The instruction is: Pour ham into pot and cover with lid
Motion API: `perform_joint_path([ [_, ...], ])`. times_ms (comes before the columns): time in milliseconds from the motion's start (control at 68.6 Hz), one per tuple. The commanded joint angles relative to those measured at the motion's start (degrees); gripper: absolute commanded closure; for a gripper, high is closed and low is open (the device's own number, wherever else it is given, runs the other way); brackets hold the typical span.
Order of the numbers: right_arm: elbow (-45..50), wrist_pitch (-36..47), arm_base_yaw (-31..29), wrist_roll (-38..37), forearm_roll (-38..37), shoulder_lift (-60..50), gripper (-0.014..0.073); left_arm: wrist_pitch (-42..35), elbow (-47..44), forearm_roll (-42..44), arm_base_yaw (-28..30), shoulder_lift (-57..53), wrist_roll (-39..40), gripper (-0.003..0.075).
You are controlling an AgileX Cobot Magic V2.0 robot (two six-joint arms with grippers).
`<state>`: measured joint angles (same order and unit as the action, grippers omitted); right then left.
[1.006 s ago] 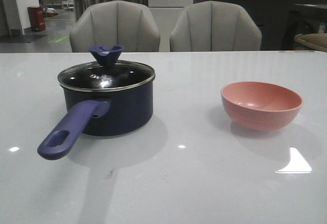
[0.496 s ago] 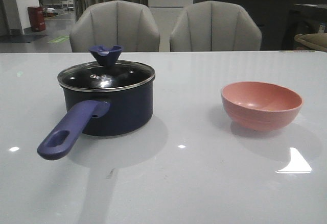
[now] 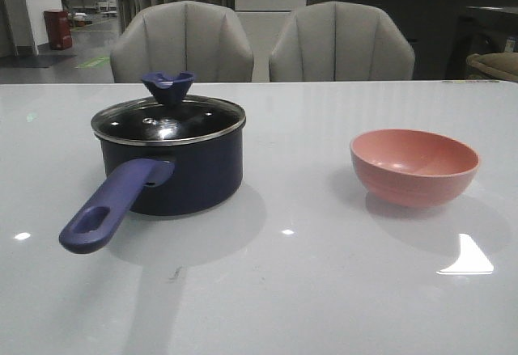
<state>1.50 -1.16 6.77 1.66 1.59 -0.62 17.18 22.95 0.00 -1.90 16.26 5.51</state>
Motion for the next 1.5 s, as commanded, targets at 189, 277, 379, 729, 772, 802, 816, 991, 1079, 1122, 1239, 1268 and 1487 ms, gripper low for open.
perform_joint_path([
  [189, -0.27, 4.78, -0.4, 0.13, -0.57, -1.1, 0.0443, 2.92, 9.29, -2.14, 0.03, 8.52, 0.65, 0.0118],
  [277, -0.27, 4.78, -0.4, 0.13, -0.57, -1.1, 0.0443, 8.09, 13.51, -2.14, 0.03, 14.23, 0.65, 0.0114],
  [379, -0.27, 4.78, -0.4, 0.13, -0.57, -1.1, 0.0443, 13.43, 18.33, -2.14, 0.03, 21.03, 0.65, 0.0115],
  [729, -0.27, 4.72, -0.4, 0.13, -0.57, -1.1, 0.0443, 29.5, 41.17, -2.25, -0.56, 47.26, 0.65, 0.0115],
  [772, -0.27, 4.72, -0.4, 0.13, -0.57, -1.1, 0.0443, 30.62, 43.63, -2.25, -1.43, 50.6, 0.65, 0.0115],
  [802, -0.27, 4.72, -0.4, 0.13, -0.57, -1.1, 0.0443, 31.14, 45.23, -2.25, -2.2, 52.01, 0.65, 0.0115],
  [816, -0.27, 4.72, -0.4, 0.13, -0.57, -1.1, 0.0443, 31.6, 46.01, -2.25, -2.65, 52.93, 0.65, 0.0115],
  [991, -0.27, 4.72, -0.4, 0.13, -0.57, -1.1, 0.0443, 33.12, 55.18, -2.25, -10.36, 63.41, 0.91, 0.0115],
  [1079, -0.27, 4.72, -0.4, 0.13, -0.57, -1.1, 0.0443, 33.61, 59.46, -2.25, -13.8, 68.0, 2.28, 0.0115],
  [1122, -0.27, 4.72, -0.4, 0.13, -0.57, -1.1, 0.0443, 34.25, 61.67, -2.25, -15.23, 70.58, 3.26, 0.0115],
  [1239, -0.27, 4.72, -0.4, 0.13, -0.57, -1.1, 0.0443, 36.67, 68.01, -2.25, -18.84, 76.18, 4.16, 0.0115],
  [1268, -0.27, 4.72, -0.4, 0.13, -0.57, -1.1, 0.0443, 37.45, 69.14, -2.1, -19.57, 77.82, 4.77, 0.0115],
  [1487, -0.27, 4.72, -0.4, 0.13, -0.57, -1.1, 0.0443, 39.51, 78.54, -1.69, -23.23, 86.4, 8.57, 0.0115],
])
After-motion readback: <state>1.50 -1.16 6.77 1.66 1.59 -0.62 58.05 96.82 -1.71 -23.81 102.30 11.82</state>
